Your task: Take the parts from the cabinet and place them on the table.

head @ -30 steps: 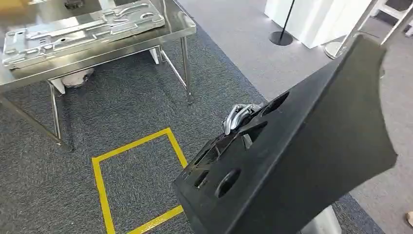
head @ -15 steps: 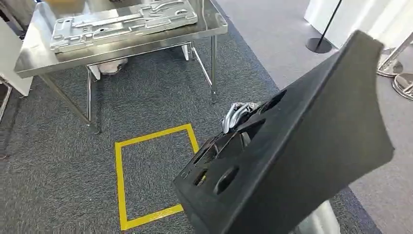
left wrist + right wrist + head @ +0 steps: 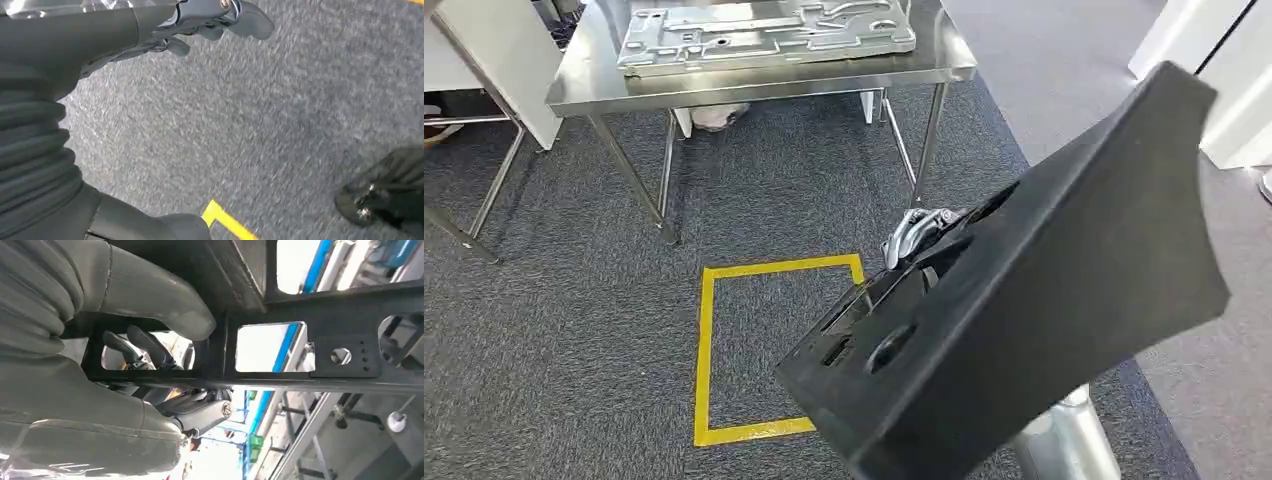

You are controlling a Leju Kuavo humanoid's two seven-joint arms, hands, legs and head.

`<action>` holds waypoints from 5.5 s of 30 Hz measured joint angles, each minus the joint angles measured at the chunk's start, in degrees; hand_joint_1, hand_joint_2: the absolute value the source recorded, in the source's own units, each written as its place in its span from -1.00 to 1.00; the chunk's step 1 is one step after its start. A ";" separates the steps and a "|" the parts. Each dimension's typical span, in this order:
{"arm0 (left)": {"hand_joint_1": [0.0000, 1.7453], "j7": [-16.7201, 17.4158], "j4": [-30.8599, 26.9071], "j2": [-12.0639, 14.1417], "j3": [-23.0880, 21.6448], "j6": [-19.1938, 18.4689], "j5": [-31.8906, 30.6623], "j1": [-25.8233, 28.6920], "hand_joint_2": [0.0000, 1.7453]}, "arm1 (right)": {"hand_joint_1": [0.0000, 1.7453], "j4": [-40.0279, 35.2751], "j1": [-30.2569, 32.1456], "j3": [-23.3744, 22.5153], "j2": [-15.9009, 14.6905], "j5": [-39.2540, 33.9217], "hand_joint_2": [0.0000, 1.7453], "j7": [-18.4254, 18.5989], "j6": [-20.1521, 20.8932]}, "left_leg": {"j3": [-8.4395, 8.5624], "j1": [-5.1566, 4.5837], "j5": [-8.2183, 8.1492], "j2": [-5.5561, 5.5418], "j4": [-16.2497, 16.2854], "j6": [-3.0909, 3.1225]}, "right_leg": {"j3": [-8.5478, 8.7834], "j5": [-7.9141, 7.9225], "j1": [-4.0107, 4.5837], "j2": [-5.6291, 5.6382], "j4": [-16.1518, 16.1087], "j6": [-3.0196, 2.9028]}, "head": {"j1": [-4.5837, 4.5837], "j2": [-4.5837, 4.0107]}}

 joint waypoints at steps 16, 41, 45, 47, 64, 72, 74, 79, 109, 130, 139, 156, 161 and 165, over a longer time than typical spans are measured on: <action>-1.00 0.00 0.00 0.46 -0.81 -0.61 0.00 -0.15 1.00 | 1.00 -0.72 0.58 0.02 0.20 -0.17 1.00 -0.39 -0.96 | -3.91 0.35 -1.21 2.85 7.26 -3.01 | 7.27 2.25 0.11 -0.51 -11.84 -2.43 | 0.87 0.00; -1.00 -0.26 0.00 0.48 -1.53 -0.55 0.00 -0.53 1.00 | 1.00 -2.19 0.47 0.18 0.81 -1.14 1.00 -0.11 -1.14 | 0.22 -0.09 -8.10 2.32 10.39 -2.32 | 5.56 4.68 0.50 0.05 -12.88 -3.04 | 2.25 0.00; -1.00 -0.26 0.00 0.50 -1.53 -0.59 0.00 -0.14 1.00 | 1.00 -2.14 0.54 0.24 0.83 -1.14 1.00 -0.09 -1.47 | -5.22 0.66 -7.80 2.69 13.67 -3.17 | 7.67 2.85 0.36 0.16 -12.86 -2.76 | 2.49 0.00; -1.00 -0.26 0.00 0.63 -1.53 -0.59 0.00 -0.09 1.00 | 1.00 -2.14 0.45 0.24 0.83 -0.83 1.00 0.20 -2.12 | -2.25 0.79 -0.76 3.16 4.05 -3.16 | 9.33 1.72 0.16 -0.20 -12.87 -2.34 | 2.51 0.00; -1.00 -0.31 0.02 0.66 -2.08 -0.76 0.00 -0.45 1.00 | 1.00 -2.05 -0.22 0.46 0.79 0.59 1.00 0.87 -4.92 | 5.19 -0.66 -4.35 0.11 -0.19 0.33 | 1.08 7.62 1.65 0.90 -11.03 -2.34 | 3.17 0.00; -1.00 -0.46 0.00 1.49 -2.84 -1.03 -0.98 -0.87 1.00 | 1.00 -2.67 -0.72 0.46 0.83 0.31 1.00 0.61 -5.01 | -1.75 -0.11 -7.08 2.22 13.05 -2.25 | 5.65 5.39 0.80 0.54 -13.45 -3.23 | 2.27 0.00; -1.00 -0.48 0.00 1.46 -2.93 -1.14 -1.05 -0.64 1.00 | 1.00 -2.67 -0.51 0.46 0.81 0.33 1.00 0.44 -5.11 | -5.85 0.26 -11.12 2.51 17.04 -2.71 | 6.76 4.34 0.64 0.53 -13.44 -3.11 | 2.21 0.00; -1.00 -0.79 0.00 1.66 -3.02 -1.27 -1.84 -0.45 1.00 | 1.00 -4.02 -0.17 0.04 0.81 0.31 1.00 -0.81 -5.42 | -2.95 0.72 3.12 3.47 0.06 -2.83 | 10.74 1.07 0.50 0.41 -13.32 -2.07 | 2.25 0.00; -1.00 -0.94 0.00 2.10 -3.76 -0.61 -2.95 -0.92 1.00 | 1.00 -7.80 1.73 -2.75 0.74 -1.97 1.00 -1.03 -3.17 | -3.59 0.06 -0.03 3.43 2.80 -1.73 | 10.30 0.73 0.69 1.19 -12.57 -2.53 | 1.84 0.00; -1.00 -0.96 0.00 2.10 -2.27 -0.02 -3.06 -1.16 1.00 | 1.00 -7.41 0.56 -0.79 0.00 3.00 1.00 -0.83 -4.07 | 6.31 -0.36 -4.74 2.87 0.84 -1.94 | 3.27 6.39 0.75 0.73 -12.18 -2.68 | 2.51 0.02; -1.00 -1.03 0.00 1.95 -1.31 0.02 -2.97 -0.44 1.00 | 1.00 -7.89 -0.19 0.85 -0.02 3.91 1.00 -0.92 -4.11 | -3.91 -0.04 -2.55 2.84 6.17 -2.27 | 9.83 1.37 1.18 1.07 -12.56 -3.20 | 1.79 0.00; -1.00 -1.42 0.02 1.42 -1.31 -0.15 -2.95 -0.30 1.00 | 1.00 -8.26 0.04 1.09 -0.55 4.00 1.00 -1.18 -4.00 | 5.38 -0.26 -4.31 2.49 0.20 -0.85 | 1.08 6.51 0.91 0.35 -9.97 -1.00 | 2.16 0.00; -1.00 -1.38 0.02 1.46 -1.31 0.02 -2.99 -0.57 1.00 | 1.00 -8.44 -0.32 1.07 -0.61 4.02 1.00 -1.16 -3.96 | 5.38 -0.09 -4.82 2.74 1.71 -2.26 | 3.28 6.03 0.86 0.61 -11.77 -3.09 | 2.16 0.00; -1.00 -1.36 0.02 1.46 -1.31 0.22 -2.95 -0.47 1.00 | 1.00 -8.44 -0.18 1.07 -0.61 4.07 1.00 -1.14 -4.02 | -4.34 0.10 -9.98 2.73 16.42 -3.20 | 5.32 4.18 0.98 0.56 -11.93 -3.80 | 1.53 0.00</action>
